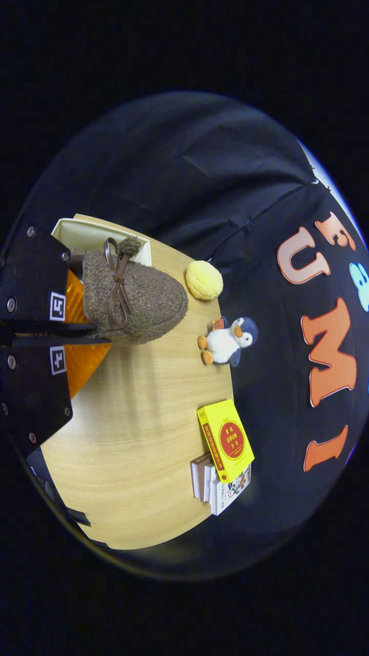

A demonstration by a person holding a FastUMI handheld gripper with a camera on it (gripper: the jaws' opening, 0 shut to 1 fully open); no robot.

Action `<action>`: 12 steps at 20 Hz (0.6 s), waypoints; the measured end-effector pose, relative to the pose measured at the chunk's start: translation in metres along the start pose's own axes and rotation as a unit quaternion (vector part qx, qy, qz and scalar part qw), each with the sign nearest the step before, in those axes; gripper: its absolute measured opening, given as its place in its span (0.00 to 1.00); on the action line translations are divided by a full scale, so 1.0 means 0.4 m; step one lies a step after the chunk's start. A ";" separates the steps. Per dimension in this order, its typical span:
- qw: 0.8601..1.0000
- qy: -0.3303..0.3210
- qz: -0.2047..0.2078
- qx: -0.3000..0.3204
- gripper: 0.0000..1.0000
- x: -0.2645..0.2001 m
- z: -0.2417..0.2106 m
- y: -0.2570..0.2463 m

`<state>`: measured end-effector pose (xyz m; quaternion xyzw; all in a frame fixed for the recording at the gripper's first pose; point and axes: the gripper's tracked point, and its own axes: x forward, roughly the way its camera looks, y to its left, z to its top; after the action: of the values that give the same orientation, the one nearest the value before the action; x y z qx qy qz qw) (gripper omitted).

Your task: Open the storage box then place both shoes into the box .Put the left shoe in first, then the right shoe, with the right side of both shoes facing outward in a uniform manner.

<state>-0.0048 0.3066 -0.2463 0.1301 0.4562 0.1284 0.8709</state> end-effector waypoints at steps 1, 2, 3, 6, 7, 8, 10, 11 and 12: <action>1.000 0.004 0.005 -0.003 0.04 0.006 -0.004 0.032; 1.000 0.006 0.006 -0.006 0.03 0.015 -0.009 0.059; 1.000 0.012 0.005 -0.012 0.04 0.025 -0.019 0.079; 0.999 0.024 -0.002 -0.027 0.04 0.069 -0.052 0.130; 0.999 0.030 -0.005 -0.029 0.04 0.088 -0.067 0.141; 0.999 0.037 -0.012 -0.029 0.04 0.104 -0.084 0.148; 0.998 0.045 -0.030 -0.029 0.04 0.131 -0.111 0.145; 0.997 0.050 -0.041 -0.029 0.04 0.144 -0.124 0.140; 0.997 0.057 -0.049 -0.028 0.04 0.157 -0.137 0.136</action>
<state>-0.0213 0.3848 -0.3058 0.0750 0.5072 0.1053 0.8521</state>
